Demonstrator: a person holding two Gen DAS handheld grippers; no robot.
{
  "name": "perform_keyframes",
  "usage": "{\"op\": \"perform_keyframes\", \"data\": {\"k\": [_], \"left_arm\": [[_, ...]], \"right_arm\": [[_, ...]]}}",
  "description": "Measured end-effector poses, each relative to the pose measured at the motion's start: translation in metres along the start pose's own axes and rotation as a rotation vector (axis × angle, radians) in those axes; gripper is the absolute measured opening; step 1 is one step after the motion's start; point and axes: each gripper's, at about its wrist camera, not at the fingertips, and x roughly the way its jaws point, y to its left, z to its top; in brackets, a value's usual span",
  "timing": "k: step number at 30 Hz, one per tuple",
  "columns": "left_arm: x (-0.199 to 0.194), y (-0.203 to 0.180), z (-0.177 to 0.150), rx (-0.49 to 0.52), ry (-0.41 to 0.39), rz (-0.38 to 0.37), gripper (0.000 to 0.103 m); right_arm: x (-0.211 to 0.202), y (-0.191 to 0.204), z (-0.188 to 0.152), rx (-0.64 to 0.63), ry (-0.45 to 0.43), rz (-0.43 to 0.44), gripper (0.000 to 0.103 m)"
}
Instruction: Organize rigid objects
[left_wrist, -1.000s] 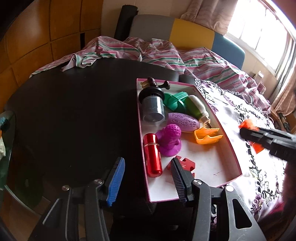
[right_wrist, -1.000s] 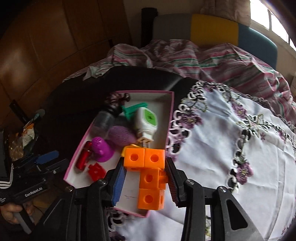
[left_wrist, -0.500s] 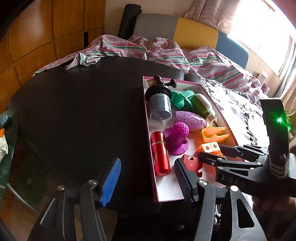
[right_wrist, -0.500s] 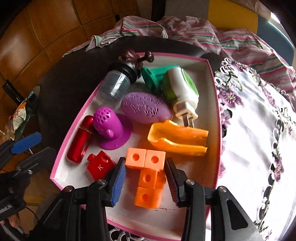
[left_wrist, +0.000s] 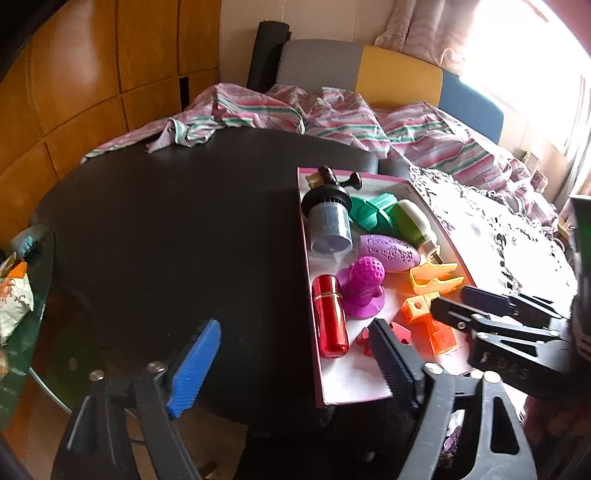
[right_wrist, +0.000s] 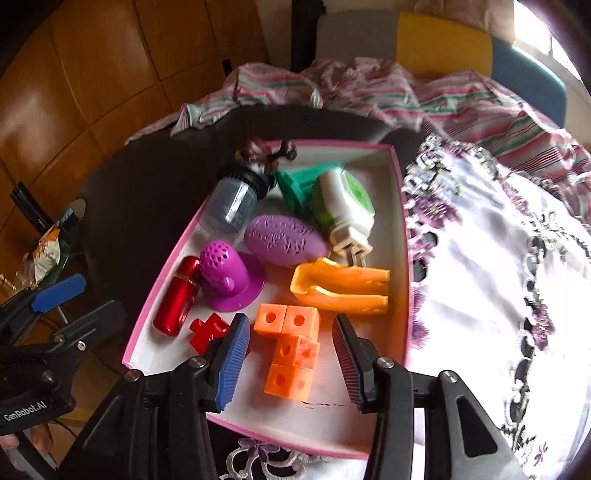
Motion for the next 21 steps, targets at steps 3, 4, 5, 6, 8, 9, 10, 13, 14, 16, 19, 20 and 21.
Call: {"op": "perform_keyframes", "data": {"k": [3,4,5,6,8,9,10,13,14,16,19,20,21], "left_arm": [[-0.008,0.0,-0.001,-0.014,-0.029,-0.001,0.102],[-0.011,-0.001,-0.001,-0.017,-0.042,-0.003,0.103],[-0.014,-0.001,-0.001,-0.018,-0.051,-0.005,0.103],[-0.017,-0.003,-0.001,-0.015,-0.057,-0.005,0.103],[-0.021,-0.005,-0.002,-0.009,-0.067,-0.003,0.103],[-0.024,-0.007,-0.002,-0.008,-0.074,-0.001,0.103],[-0.026,-0.008,-0.002,-0.006,-0.083,0.003,0.103],[-0.032,-0.012,-0.003,-0.004,-0.085,0.027,0.103],[-0.034,-0.012,-0.004,-0.008,-0.089,0.02,0.103],[-0.039,-0.011,-0.006,-0.027,-0.108,0.019,0.103],[-0.049,-0.01,-0.008,-0.04,-0.142,0.015,0.103],[-0.051,-0.009,-0.008,-0.046,-0.153,0.014,0.103],[-0.053,-0.009,-0.008,-0.049,-0.16,0.012,0.103]], "right_arm": [[-0.014,-0.001,0.0,0.033,-0.056,-0.039,0.047],[-0.018,-0.001,-0.001,0.051,-0.072,-0.046,0.047],[-0.02,0.0,-0.001,0.069,-0.084,-0.054,0.048],[-0.024,0.0,-0.002,0.084,-0.093,-0.061,0.048],[-0.027,-0.001,-0.004,0.098,-0.107,-0.077,0.048],[-0.03,0.0,-0.005,0.097,-0.112,-0.085,0.048],[-0.032,0.0,-0.005,0.096,-0.115,-0.089,0.048],[-0.039,0.002,-0.01,0.096,-0.128,-0.114,0.048],[-0.041,0.003,-0.012,0.095,-0.139,-0.124,0.048],[-0.047,0.005,-0.016,0.089,-0.166,-0.155,0.048],[-0.052,0.009,-0.02,0.088,-0.196,-0.185,0.048],[-0.053,0.01,-0.021,0.087,-0.201,-0.184,0.048],[-0.054,0.011,-0.021,0.084,-0.203,-0.183,0.048]]}}
